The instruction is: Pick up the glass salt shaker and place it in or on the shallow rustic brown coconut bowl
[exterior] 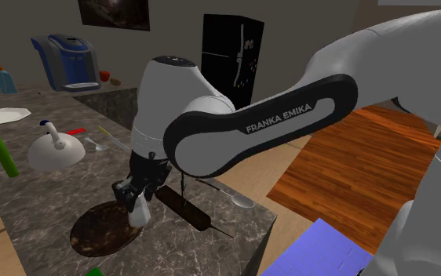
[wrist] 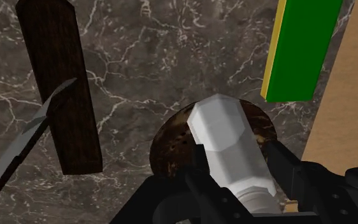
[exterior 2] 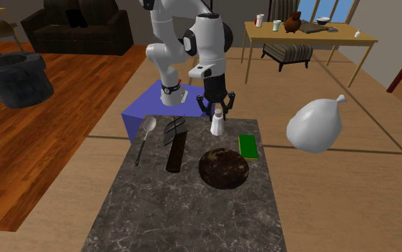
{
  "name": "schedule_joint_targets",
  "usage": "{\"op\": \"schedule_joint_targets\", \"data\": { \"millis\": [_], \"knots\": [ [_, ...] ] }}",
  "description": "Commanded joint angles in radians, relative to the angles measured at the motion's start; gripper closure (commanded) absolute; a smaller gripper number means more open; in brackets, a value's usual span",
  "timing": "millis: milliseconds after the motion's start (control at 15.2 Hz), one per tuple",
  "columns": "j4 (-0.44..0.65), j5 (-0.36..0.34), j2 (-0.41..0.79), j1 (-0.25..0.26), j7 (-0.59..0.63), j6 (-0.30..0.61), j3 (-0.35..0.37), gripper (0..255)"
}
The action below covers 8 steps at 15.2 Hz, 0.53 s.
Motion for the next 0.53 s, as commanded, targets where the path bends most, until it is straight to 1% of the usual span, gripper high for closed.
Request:
{"op": "schedule_joint_targets", "data": {
  "millis": [0, 132, 330, 396, 462],
  "knots": [
    [0.1, -0.063, 0.087, 0.015, 0.03, -0.03, -0.006, 255],
    [0.214, -0.118, 0.176, 0.042, 0.051, -0.071, -0.019, 255],
    [0.406, -0.186, 0.311, 0.096, 0.068, -0.145, -0.045, 255],
    [0.513, -0.214, 0.381, 0.127, 0.07, -0.188, -0.058, 255],
    [0.503, -0.215, 0.383, 0.128, 0.071, -0.175, -0.061, 255]
  ]
}}
